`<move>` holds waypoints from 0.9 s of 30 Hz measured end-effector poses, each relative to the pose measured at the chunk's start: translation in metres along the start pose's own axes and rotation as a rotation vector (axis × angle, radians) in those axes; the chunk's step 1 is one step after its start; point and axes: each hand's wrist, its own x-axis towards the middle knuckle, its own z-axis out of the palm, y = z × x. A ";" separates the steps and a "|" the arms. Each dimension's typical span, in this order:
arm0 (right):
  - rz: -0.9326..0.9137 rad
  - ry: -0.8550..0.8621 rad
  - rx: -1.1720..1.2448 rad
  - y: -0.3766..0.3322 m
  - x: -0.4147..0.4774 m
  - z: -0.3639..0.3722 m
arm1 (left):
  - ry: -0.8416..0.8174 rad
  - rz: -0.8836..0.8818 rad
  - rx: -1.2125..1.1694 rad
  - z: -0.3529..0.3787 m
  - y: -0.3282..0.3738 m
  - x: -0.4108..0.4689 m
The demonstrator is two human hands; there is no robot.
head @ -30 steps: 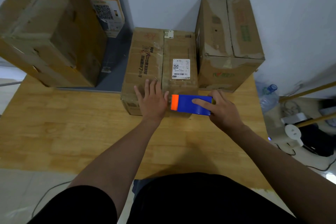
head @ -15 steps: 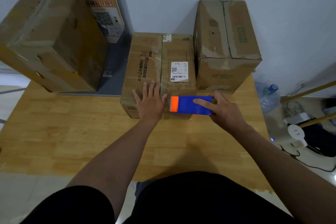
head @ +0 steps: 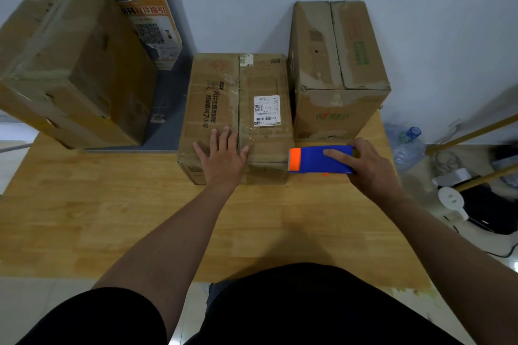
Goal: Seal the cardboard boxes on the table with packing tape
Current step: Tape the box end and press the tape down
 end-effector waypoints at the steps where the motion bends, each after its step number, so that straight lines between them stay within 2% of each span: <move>1: 0.002 0.006 -0.002 -0.001 0.002 0.001 | 0.009 0.000 -0.002 0.000 0.000 -0.001; 8: 0.008 0.010 -0.017 0.004 0.000 0.005 | -0.004 -0.039 0.021 -0.005 0.029 0.005; 18: 0.031 0.023 0.038 0.006 -0.004 0.012 | 0.099 0.266 -0.016 0.016 0.098 0.015; 22: 0.030 0.030 0.048 0.008 -0.005 0.015 | 0.137 0.279 -0.086 0.024 0.096 0.015; 27: 0.040 0.020 0.063 0.012 -0.004 0.018 | 0.083 0.324 -0.112 0.022 0.094 0.017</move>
